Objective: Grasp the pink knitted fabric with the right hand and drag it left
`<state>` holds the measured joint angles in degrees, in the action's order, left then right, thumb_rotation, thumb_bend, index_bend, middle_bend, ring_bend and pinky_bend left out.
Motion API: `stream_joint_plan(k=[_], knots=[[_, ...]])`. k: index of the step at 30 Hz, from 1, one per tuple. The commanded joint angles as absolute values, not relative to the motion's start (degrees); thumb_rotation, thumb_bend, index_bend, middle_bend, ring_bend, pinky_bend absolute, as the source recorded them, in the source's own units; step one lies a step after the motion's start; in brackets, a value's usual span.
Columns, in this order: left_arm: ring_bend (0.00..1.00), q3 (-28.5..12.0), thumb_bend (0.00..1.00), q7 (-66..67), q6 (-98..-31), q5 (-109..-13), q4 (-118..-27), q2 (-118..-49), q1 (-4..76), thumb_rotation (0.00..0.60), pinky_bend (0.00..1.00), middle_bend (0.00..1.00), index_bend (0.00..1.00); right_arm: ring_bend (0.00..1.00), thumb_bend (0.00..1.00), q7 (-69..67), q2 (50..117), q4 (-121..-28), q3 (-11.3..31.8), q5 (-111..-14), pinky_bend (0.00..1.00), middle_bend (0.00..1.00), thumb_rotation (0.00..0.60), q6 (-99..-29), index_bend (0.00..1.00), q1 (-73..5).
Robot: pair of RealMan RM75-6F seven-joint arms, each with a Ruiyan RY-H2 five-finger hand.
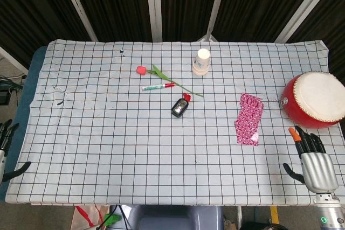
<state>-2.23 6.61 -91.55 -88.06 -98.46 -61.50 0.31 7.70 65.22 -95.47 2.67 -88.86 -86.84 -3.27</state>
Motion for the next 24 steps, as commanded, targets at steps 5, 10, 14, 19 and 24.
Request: stream_joint_plan(k=[5, 10, 14, 19, 24], knots=[[0.0, -2.1, 0.25, 6.7, -91.5, -88.1, -98.6, -61.4, 0.3, 0.6, 0.02, 0.0, 0.1, 0.14, 0.26, 7.7, 65.2, -95.5, 2.6, -89.0, 0.11, 0.06, 0.6, -86.8, 0.0, -3.3], [0.0, -2.2, 0.25, 6.9, -91.8, -88.3, -98.5, -61.5, 0.2, 0.6, 0.02, 0.0, 0.1, 0.17, 0.26, 7.8, 65.3, -95.5, 2.5, -88.8, 0.11, 0.06, 0.6, -86.3, 0.0, -3.5], [0.0, -2.4, 0.25, 7.0, -91.2, -87.8, -98.4, -61.8, 0.5, 0.6, 0.02, 0.0, 0.1, 0.18, 0.25, 8.0, 65.3, -95.5, 2.5, -88.6, 0.11, 0.06, 0.6, -85.6, 0.0, -3.7], [0.0, -2.4, 0.25, 6.8, -91.0, -87.6, -98.3, -61.6, 0.5, 0.6, 0.02, 0.0, 0.1, 0.19, 0.25, 8.2, 65.3, -95.7, 2.4, -88.6, 0.12, 0.06, 0.6, -85.8, 0.0, -3.6], [0.0, -2.3, 0.25, 6.5, -92.1, -88.1, -98.5, -61.4, 0.0, 0.6, 0.02, 0.0, 0.1, 0.27, 0.26, 8.2, 65.4, -95.7, 2.3, -88.9, 0.15, 0.16, 0.6, -85.7, 0.0, -3.6]])
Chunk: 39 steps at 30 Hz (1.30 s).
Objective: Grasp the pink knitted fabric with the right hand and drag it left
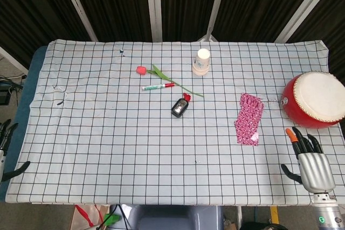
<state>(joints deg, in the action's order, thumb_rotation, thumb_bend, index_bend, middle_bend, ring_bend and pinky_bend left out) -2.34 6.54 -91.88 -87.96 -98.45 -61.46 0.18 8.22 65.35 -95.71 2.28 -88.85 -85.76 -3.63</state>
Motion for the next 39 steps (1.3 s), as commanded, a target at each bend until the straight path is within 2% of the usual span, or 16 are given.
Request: stream_joint_plan(k=[1, 3, 5, 9, 19, 23, 26, 39], knots=[[0.0, -2.3, 0.25, 6.5, -92.2, -88.1, -98.6, -61.4, 0.0, 0.6, 0.02, 0.0, 0.1, 0.32, 0.26, 8.1, 65.4, -95.6, 2.3, -88.8, 0.17, 0.22, 0.6, -85.7, 0.0, -3.7], [0.0, -2.3, 0.25, 6.6, -92.1, -88.1, -98.6, -61.4, 0.0, 0.6, 0.02, 0.0, 0.1, 0.46, 0.27, 8.0, 65.4, -95.5, 2.3, -88.7, 0.27, 0.38, 0.6, -85.6, 0.0, -3.7], [0.0, -2.2, 0.25, 6.7, -91.9, -88.3, -98.7, -61.5, 0.1, 0.6, 0.02, 0.0, 0.1, 0.58, 0.33, 8.0, 65.3, -95.5, 2.3, -88.5, 0.39, 0.51, 0.6, -85.5, 0.0, -3.7], [0.0, -2.1, 0.25, 7.0, -91.7, -88.4, -98.8, -61.5, 0.2, 0.6, 0.02, 0.0, 0.1, 0.71, 0.47, 8.5, 65.4, -95.5, 2.5, -88.3, 0.53, 0.66, 0.6, -85.5, 0.0, -3.8], [0.0, -2.2, 0.25, 7.1, -91.6, -88.1, -98.8, -61.6, 0.2, 0.6, 0.02, 0.0, 0.1, 0.78, 0.61, 9.3, 65.8, -95.5, 2.6, -87.8, 0.59, 0.74, 0.6, -85.1, 0.0, -3.9], [0.0, -2.2, 0.25, 7.3, -91.4, -88.1, -98.8, -61.7, 0.3, 0.6, 0.02, 0.0, 0.1, 0.83, 0.78, 9.8, 65.9, -95.7, 2.6, -87.5, 0.66, 0.8, 0.6, -85.0, 0.0, -3.9], [0.0, -2.1, 0.25, 7.4, -91.1, -87.9, -99.0, -61.6, 0.3, 0.6, 0.02, 0.0, 0.1, 0.84, 0.84, 11.0, 65.6, -95.9, 2.2, -86.9, 0.66, 0.81, 0.6, -83.5, 0.0, -4.2], [0.0, -2.3, 0.25, 6.5, -92.0, -88.3, -98.7, -61.5, 0.1, 0.6, 0.02, 0.0, 0.1, 0.84, 0.86, 17.2, 66.8, -94.9, 0.9, -82.1, 0.66, 0.82, 0.6, -74.1, 0.0, -7.3]])
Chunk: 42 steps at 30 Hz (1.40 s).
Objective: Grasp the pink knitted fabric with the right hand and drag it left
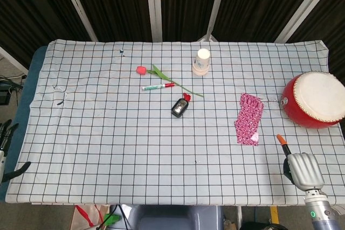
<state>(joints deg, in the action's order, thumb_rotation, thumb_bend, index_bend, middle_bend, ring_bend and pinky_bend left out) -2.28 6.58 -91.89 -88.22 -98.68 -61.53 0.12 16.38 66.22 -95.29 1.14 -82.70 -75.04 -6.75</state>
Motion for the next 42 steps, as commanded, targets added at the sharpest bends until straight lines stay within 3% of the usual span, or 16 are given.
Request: stream_joint_plan(k=[1, 22, 42], knots=[[0.0, -2.3, 0.25, 6.5, -92.0, -88.4, -98.6, -61.5, 0.1, 0.6, 0.02, 0.0, 0.1, 0.84, 0.86, 17.5, 67.0, -94.7, 0.8, -82.0, 0.66, 0.82, 0.6, -73.7, 0.0, -7.5], [0.0, -2.4, 0.25, 6.9, -91.9, -88.6, -98.2, -62.0, 0.3, 0.6, 0.02, 0.0, 0.1, 0.84, 0.87, 31.4, 70.9, -95.5, 2.3, -73.1, 0.66, 0.82, 0.6, -61.9, 0.02, -15.2], [0.0, -2.5, 0.25, 7.8, -90.4, -87.2, -98.6, -62.0, 0.8, 0.6, 0.02, 0.0, 0.1, 0.84, 0.87, 39.7, 74.9, -95.4, 2.4, -63.6, 0.66, 0.82, 0.6, -57.3, 0.04, -21.3]])
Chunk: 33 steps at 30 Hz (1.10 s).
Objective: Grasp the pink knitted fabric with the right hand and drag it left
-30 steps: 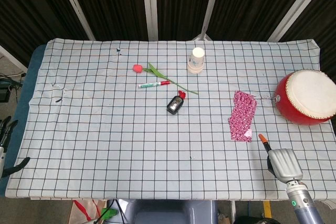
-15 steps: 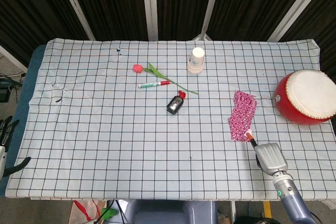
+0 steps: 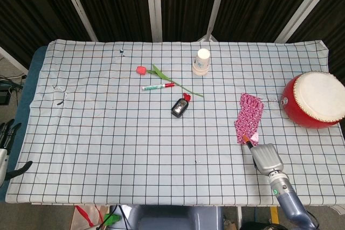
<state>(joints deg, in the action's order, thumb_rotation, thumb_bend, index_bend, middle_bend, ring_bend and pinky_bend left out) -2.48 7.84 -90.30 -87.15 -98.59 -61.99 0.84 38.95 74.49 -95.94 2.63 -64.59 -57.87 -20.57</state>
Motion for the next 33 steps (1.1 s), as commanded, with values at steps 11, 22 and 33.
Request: stream_joint_plan(k=[11, 22, 33], knots=[[0.0, -2.4, 0.25, 8.2, -90.5, -87.2, -98.6, -62.1, 0.8, 0.6, 0.02, 0.0, 0.1, 0.84, 0.87, 41.9, 75.5, -93.9, 2.0, -58.0, 0.66, 0.82, 0.6, -56.2, 0.04, -24.0], [0.0, -2.3, 0.25, 8.7, -90.3, -87.2, -98.7, -62.2, 0.9, 0.6, 0.02, 0.0, 0.1, 0.84, 0.87, 42.0, 75.2, -93.5, 0.3, -55.8, 0.66, 0.82, 0.6, -56.0, 0.05, -25.4], [0.0, -2.3, 0.25, 8.8, -90.4, -87.3, -98.8, -62.2, 0.9, 0.6, 0.02, 0.0, 0.1, 0.84, 0.87, 41.3, 74.0, -94.5, -1.9, -56.7, 0.66, 0.82, 0.6, -57.3, 0.05, -25.4]])
